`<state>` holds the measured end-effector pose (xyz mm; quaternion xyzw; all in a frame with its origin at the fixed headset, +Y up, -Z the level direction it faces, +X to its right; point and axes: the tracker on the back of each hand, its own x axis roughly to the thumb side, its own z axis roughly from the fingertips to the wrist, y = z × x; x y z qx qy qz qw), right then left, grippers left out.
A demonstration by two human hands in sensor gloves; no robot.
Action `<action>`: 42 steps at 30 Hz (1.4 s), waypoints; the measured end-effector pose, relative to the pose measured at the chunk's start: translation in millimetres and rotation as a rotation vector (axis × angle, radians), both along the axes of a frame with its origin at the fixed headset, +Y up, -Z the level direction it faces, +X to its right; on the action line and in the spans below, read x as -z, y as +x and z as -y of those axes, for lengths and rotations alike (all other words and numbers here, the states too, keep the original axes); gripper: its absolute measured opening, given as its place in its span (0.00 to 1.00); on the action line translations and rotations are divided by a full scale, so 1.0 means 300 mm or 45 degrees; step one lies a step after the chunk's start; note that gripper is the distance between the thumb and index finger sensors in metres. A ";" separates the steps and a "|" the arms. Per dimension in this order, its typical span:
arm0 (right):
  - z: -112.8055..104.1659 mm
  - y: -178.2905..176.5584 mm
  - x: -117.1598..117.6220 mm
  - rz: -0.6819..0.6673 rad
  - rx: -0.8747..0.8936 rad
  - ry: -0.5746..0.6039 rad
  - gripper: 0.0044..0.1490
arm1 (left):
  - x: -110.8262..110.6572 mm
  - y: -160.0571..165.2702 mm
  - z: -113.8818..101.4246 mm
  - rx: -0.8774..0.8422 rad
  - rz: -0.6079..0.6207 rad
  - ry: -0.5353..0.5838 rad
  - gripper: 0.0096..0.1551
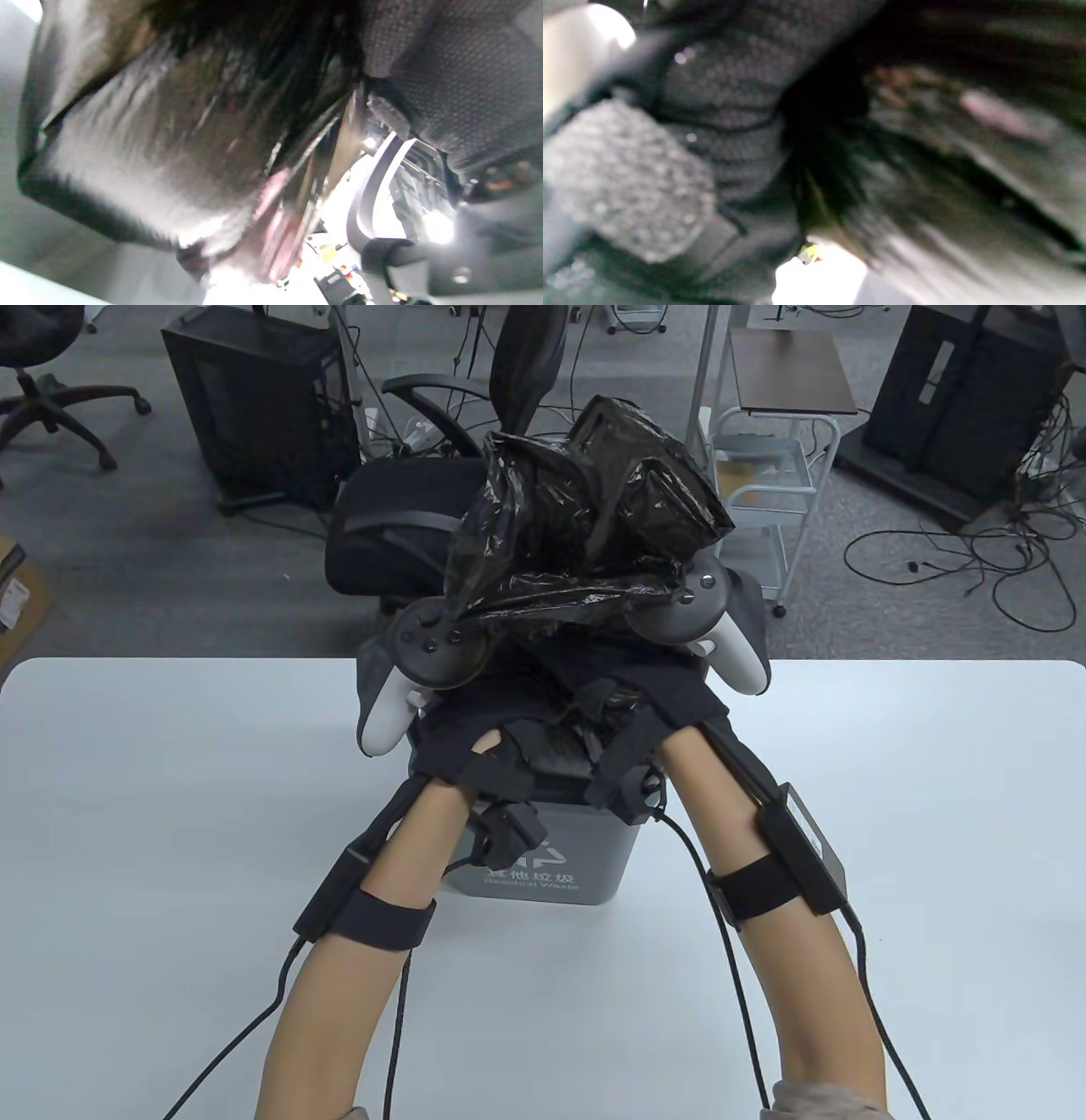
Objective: Twist garbage bag top to tighten it
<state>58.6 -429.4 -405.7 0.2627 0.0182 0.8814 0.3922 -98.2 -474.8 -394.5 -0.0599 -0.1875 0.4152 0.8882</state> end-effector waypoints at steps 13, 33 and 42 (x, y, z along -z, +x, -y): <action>-0.006 0.012 0.003 -0.013 0.093 0.025 0.29 | -0.025 0.001 0.004 0.211 -0.116 0.134 0.25; -0.050 -0.039 -0.072 0.133 -0.141 0.218 0.32 | -0.051 0.036 -0.002 0.097 -0.119 0.106 0.70; -0.055 -0.025 -0.061 0.035 -0.027 0.095 0.32 | -0.039 0.015 -0.006 -0.040 -0.033 0.099 0.33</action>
